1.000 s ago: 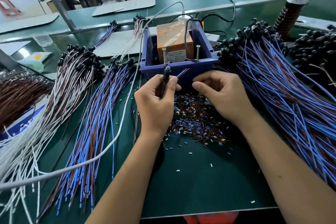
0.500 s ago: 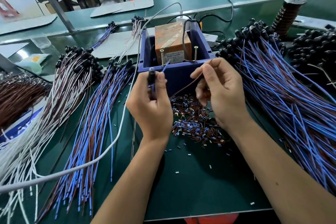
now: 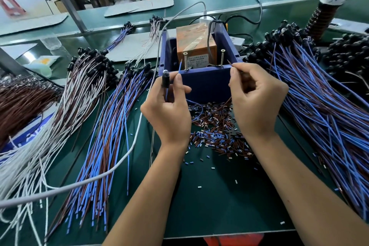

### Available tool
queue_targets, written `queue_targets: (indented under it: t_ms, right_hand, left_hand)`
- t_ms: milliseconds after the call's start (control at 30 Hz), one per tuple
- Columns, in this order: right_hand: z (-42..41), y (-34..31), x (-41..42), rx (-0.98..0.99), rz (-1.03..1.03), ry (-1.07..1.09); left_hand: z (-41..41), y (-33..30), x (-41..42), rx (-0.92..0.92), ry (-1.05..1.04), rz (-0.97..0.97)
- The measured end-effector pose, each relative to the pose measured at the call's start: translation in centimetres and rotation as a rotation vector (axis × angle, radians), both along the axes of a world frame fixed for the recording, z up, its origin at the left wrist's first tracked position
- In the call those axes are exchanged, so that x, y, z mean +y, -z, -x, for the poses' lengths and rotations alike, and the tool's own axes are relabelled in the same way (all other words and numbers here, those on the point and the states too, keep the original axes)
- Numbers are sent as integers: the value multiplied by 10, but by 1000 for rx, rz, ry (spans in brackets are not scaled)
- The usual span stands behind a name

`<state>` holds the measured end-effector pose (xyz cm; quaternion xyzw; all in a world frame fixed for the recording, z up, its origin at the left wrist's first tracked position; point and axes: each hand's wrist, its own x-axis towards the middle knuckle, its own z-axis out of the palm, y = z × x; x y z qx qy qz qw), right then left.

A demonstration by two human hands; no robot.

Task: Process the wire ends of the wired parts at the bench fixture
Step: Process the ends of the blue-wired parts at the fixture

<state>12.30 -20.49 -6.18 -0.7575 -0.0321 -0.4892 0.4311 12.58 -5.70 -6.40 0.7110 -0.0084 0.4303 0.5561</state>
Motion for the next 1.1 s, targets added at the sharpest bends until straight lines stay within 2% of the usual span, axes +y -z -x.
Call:
queue_targets:
  t_ms: [200, 700, 967, 1100]
  right_hand:
    - [-3, -3, 1, -20, 95, -22]
    - [1, -1, -1, 36, 37, -78]
    - [25, -28, -37, 96, -146, -68]
    - [45, -66, -110, 270, -119, 80]
  left_hand:
    - [2, -3, -1, -2, 40, -11]
    - [7, -5, 2, 8, 30, 20]
    - [16, -42, -26, 78, 202, 119]
    - [4, -81, -83, 198, 502, 94]
